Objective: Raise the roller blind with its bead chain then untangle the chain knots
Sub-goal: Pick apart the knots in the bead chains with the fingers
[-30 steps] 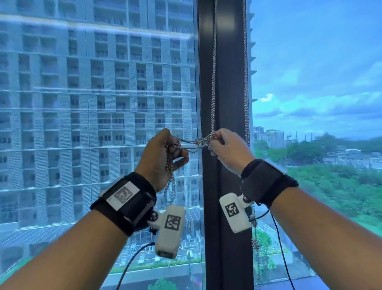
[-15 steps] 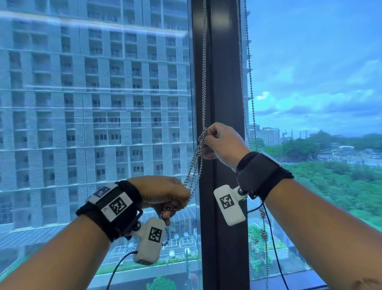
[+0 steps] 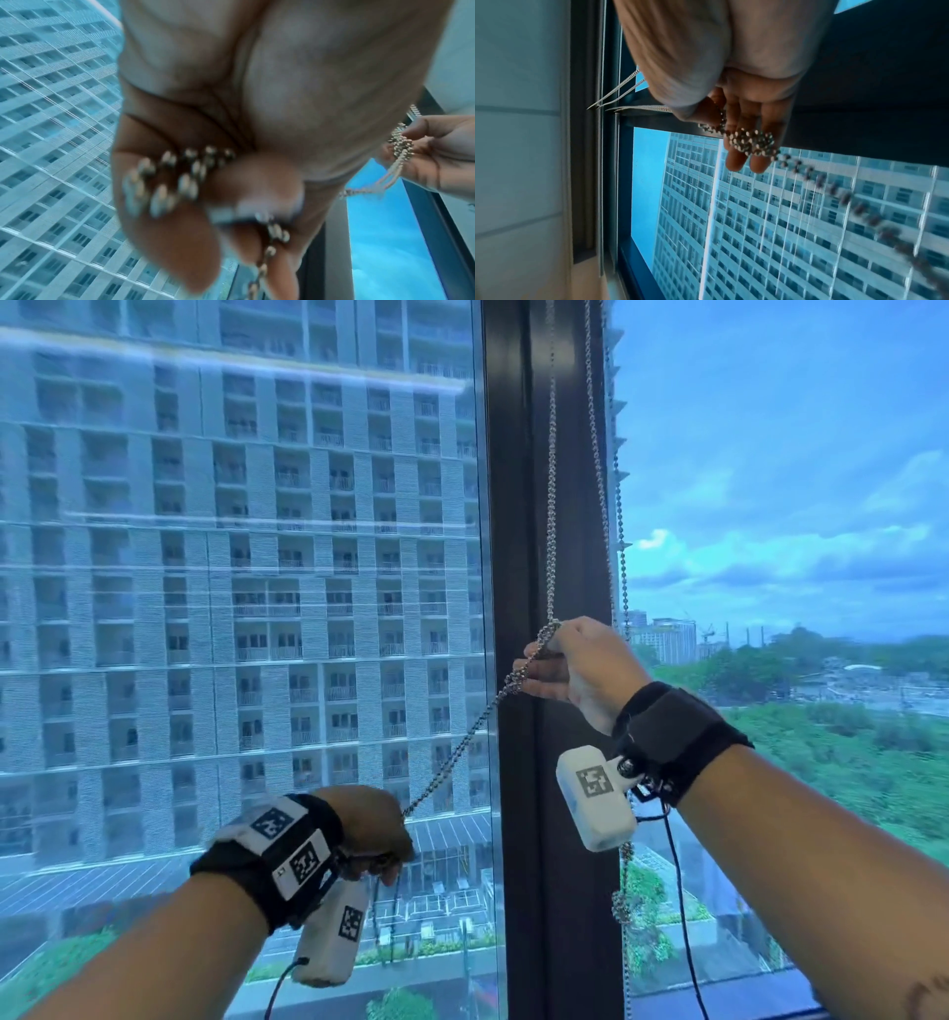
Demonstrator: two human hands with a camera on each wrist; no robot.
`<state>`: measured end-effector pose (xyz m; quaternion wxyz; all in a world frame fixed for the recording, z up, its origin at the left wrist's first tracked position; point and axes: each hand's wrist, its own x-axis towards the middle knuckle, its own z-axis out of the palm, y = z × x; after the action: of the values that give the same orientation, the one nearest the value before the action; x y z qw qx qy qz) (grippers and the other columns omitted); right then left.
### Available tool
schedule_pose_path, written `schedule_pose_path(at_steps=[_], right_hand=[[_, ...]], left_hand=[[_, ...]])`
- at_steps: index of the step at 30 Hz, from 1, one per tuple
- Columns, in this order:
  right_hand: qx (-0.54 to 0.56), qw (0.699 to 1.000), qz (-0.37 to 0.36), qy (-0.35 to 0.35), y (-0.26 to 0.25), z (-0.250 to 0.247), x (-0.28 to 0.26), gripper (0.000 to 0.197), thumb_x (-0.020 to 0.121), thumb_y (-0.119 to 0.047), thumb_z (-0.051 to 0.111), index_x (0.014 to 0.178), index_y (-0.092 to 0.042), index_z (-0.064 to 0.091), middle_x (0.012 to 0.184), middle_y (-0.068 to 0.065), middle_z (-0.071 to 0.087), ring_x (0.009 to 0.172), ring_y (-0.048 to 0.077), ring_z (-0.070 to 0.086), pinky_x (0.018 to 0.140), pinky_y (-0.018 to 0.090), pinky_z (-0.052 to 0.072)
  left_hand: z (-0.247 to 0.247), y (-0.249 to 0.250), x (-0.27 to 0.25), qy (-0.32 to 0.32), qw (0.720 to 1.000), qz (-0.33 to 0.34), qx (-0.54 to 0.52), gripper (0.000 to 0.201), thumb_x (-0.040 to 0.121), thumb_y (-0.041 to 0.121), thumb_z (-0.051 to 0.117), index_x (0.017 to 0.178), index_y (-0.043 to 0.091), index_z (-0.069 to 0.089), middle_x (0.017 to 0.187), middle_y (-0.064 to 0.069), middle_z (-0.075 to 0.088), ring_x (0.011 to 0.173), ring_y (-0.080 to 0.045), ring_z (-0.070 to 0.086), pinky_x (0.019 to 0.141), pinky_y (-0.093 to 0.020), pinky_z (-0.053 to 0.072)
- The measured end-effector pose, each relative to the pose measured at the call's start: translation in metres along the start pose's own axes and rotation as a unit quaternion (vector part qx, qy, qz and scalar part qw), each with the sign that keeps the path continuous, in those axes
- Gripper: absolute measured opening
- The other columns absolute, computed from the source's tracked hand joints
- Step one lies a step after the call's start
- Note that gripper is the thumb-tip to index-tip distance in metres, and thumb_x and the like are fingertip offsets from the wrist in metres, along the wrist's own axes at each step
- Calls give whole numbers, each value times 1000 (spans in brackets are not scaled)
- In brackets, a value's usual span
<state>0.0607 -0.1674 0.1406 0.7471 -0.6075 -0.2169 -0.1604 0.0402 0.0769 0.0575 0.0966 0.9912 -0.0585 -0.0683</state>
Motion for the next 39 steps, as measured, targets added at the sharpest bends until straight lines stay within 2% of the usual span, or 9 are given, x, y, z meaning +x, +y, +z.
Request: schedule_pose_path(at_steps=[5,10,15,19,23,26,28,32,39], right_hand=[[78,995,10,-58,-3,7,-7,21,95,-2,40,112,-11,47,106,19,57,80,31,64,69,45,61],[-52,996,-65,-44,6,15,-12,21,105,-29,41,105,-11,53,88,9,56,52,15,46,43,26,36],[-167,980,-48,-101,45,20,-31,26,106,-36,39,107,-13,50,78,9,60,45,17,47,41,27,37],[-356,914,-116,-157,42,13,-47,17,102,-27,47,111,-12,49,60,-12,59,48,1,50,52,22,37],[-492,833,-186,-176,13,3,-48,17,91,-14,58,108,-14,54,81,-8,56,68,3,51,66,27,38],[-459,856,-196,-134,-15,-8,-40,17,89,-12,59,104,-17,65,71,-9,57,52,-2,50,54,15,37],[-369,904,-177,-121,-32,-14,-33,18,89,-8,59,101,-18,66,72,0,59,48,6,49,48,19,39],[-300,931,-158,-139,-60,-8,-24,15,92,1,59,97,-12,63,77,15,49,56,24,41,42,25,34],[-331,912,-218,-104,-88,19,1,20,98,-26,61,96,-6,63,63,12,51,49,19,43,47,26,38]], left_hand=[[1,7,10,53,994,34,-85,35,90,47,66,82,13,69,77,-6,71,53,-11,65,51,-21,51],[-25,30,-3,191,979,64,19,58,77,58,73,121,25,57,105,8,58,94,-13,59,83,-31,50],[-55,77,-31,511,815,273,23,29,91,27,57,119,24,56,114,4,57,96,-15,58,85,-36,49],[-71,96,-35,500,708,422,267,55,79,12,54,133,25,53,131,5,56,127,-17,50,113,-41,28],[-92,97,-19,421,750,354,367,29,87,21,56,113,31,63,122,8,61,131,-13,49,121,-47,11],[-105,87,-15,430,806,360,189,8,92,25,61,100,23,60,101,7,60,101,-17,59,102,-39,42],[-105,82,-16,477,801,361,26,10,94,21,62,98,23,54,92,8,61,89,-16,61,82,-36,51],[-96,93,-24,512,737,356,-260,19,98,15,57,108,19,42,91,-2,67,80,-22,72,76,-39,56],[-104,116,-46,406,530,304,-679,21,101,3,44,98,20,32,105,-11,47,75,-24,74,64,-42,62]])
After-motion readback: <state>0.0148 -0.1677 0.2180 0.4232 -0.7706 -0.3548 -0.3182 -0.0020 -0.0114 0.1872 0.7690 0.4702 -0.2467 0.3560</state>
